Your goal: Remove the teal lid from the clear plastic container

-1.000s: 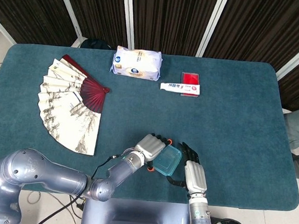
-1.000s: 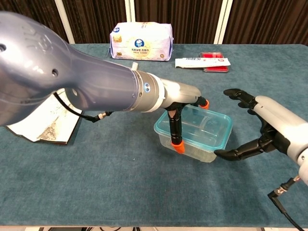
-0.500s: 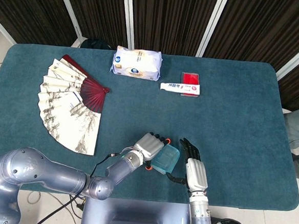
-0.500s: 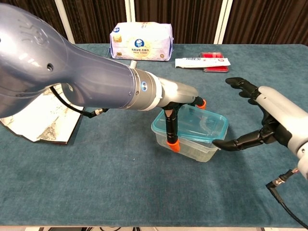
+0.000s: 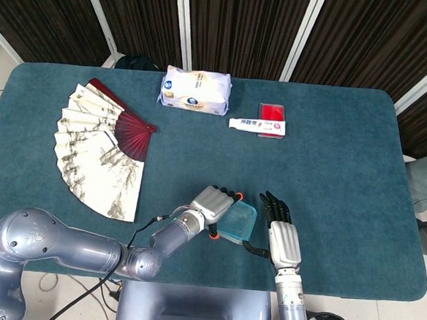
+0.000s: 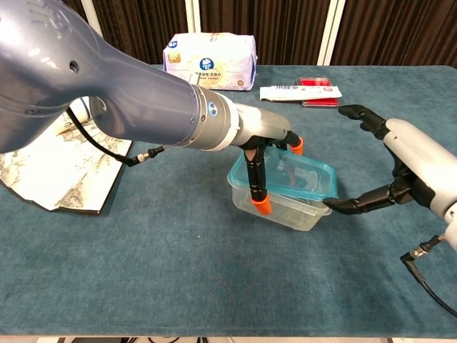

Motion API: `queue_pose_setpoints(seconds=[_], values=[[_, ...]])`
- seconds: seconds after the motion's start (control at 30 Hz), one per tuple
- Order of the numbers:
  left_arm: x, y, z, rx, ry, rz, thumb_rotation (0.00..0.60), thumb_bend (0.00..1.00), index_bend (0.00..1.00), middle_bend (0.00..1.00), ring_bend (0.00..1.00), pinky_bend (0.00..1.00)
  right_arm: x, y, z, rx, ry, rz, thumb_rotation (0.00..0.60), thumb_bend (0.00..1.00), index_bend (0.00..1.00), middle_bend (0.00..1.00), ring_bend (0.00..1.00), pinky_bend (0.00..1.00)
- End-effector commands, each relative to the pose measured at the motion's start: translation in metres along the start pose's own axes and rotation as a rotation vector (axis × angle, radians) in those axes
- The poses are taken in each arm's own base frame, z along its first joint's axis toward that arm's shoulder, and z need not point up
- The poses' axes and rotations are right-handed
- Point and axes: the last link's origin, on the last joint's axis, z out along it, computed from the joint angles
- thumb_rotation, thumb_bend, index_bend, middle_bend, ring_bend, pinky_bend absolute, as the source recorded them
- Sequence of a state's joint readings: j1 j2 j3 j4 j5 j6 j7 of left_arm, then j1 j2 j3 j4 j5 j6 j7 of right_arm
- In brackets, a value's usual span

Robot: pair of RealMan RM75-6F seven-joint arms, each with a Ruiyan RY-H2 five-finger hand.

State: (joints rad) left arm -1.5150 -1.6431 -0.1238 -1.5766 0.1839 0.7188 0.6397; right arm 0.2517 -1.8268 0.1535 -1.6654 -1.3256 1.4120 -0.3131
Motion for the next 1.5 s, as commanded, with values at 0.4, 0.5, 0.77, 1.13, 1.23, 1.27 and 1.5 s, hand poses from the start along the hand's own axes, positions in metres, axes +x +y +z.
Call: queue_pose_setpoints(seconds=[0.4,0.5,0.77,1.13,1.23,1.27,1.5], values=[[0.001,-0.001,-0.001,-0.005,-0.031,-0.094,0.6,0.09,0.16,0.31,0.3,0.46,-0.004,0.008,0.0,0.008,0.01,-0.016,0.6,0.29,0.0,0.0,0.0,0.0],[0.0,-0.001,-0.001,-0.006,-0.036,-0.087,0.6,0.09,0.16,0.31,0.3,0.46,-0.004,0.008,0.0,-0.001,0.013,-0.002,0.6,0.29,0.0,0.0,0.0,0.0],[-0.003,0.0,0.0,-0.01,-0.046,-0.07,0.6,0.09,0.16,0.31,0.3,0.47,-0.005,0.003,0.002,-0.015,0.015,0.037,0.6,0.29,0.0,0.0,0.0,0.0],[-0.003,-0.001,-0.001,-0.006,-0.038,-0.046,0.6,0.09,0.16,0.3,0.3,0.46,-0.005,-0.003,0.004,-0.045,0.012,0.095,0.6,0.29,0.0,0.0,0.0,0.0],[-0.004,0.0,-0.001,-0.007,-0.037,-0.043,0.6,0.09,0.16,0.3,0.3,0.46,-0.004,-0.004,0.005,-0.061,0.011,0.113,0.6,0.29,0.0,0.0,0.0,0.0],[-0.004,0.0,-0.001,-0.007,-0.037,-0.04,0.6,0.09,0.16,0.3,0.29,0.45,-0.004,-0.004,0.005,-0.066,0.012,0.118,0.6,0.29,0.0,0.0,0.0,0.0],[-0.003,0.0,-0.001,-0.006,-0.032,-0.042,0.6,0.09,0.15,0.28,0.26,0.42,-0.002,-0.006,0.008,-0.075,0.016,0.139,0.6,0.29,0.0,0.0,0.0,0.0]])
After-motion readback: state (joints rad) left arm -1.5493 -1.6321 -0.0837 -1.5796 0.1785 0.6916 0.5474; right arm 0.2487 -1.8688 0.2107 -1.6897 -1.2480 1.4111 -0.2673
